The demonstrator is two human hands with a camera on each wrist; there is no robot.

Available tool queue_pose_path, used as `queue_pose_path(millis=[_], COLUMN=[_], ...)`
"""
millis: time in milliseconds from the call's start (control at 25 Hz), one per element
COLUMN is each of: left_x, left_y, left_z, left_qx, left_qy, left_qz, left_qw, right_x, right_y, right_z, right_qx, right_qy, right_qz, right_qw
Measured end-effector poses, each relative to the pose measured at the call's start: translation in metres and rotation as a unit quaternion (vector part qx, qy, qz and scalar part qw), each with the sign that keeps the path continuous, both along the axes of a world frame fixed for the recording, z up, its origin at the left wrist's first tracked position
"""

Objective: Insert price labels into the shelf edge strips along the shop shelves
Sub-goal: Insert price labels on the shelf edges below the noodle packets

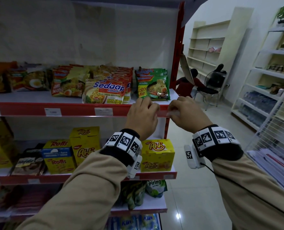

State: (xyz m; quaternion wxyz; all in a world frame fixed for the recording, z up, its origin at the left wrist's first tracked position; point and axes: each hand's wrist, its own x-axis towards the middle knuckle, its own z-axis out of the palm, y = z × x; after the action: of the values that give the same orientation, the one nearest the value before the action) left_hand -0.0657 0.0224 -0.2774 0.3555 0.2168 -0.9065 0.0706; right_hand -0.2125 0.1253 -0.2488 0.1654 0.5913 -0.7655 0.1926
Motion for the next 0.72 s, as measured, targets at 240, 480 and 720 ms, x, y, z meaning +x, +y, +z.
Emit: queue_pose_path(millis=[240,480,720], left_x=[-0.002,-0.004,-0.004], left_y=[-0.002,-0.010,-0.015], left_z=[0.000,0.000,-0.002], left_qx=[0.037,0.127,0.126], left_qy=[0.027,0.126,0.134], left_qz=[-0.019,-0.074,-0.080], left_qw=[0.999,0.981,0.980], right_x=[-0.001,0.014,0.015], right_y=[-0.002,-0.010,-0.020], right_z=[0.008,0.003,-0.006], right_qx=[-0.155,-0.268,-0.234], right_qy=[-0.163,-0.453,-0.352], right_qz=[0.063,0.166,0.137], right_qw=[0.972,0.834,0.896])
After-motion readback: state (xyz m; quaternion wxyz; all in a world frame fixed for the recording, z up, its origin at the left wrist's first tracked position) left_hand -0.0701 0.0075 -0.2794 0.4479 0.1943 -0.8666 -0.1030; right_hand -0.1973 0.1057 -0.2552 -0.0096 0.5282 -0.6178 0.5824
